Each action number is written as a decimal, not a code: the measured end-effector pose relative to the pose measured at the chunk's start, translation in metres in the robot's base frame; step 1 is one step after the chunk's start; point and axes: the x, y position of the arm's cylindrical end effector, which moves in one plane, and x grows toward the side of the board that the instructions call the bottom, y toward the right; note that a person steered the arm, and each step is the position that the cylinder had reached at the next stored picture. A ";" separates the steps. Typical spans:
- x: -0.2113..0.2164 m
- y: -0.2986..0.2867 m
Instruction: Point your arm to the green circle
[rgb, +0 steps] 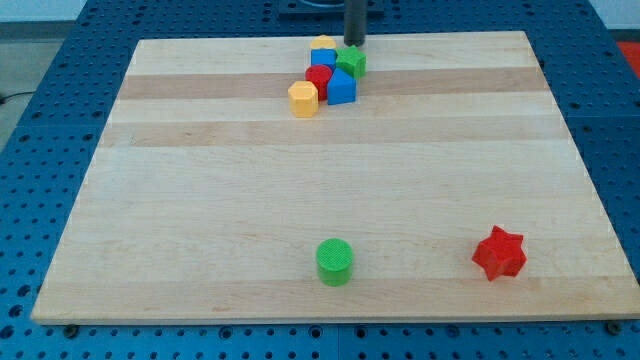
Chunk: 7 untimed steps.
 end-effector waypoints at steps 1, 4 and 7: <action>0.001 -0.035; 0.175 -0.105; 0.264 0.143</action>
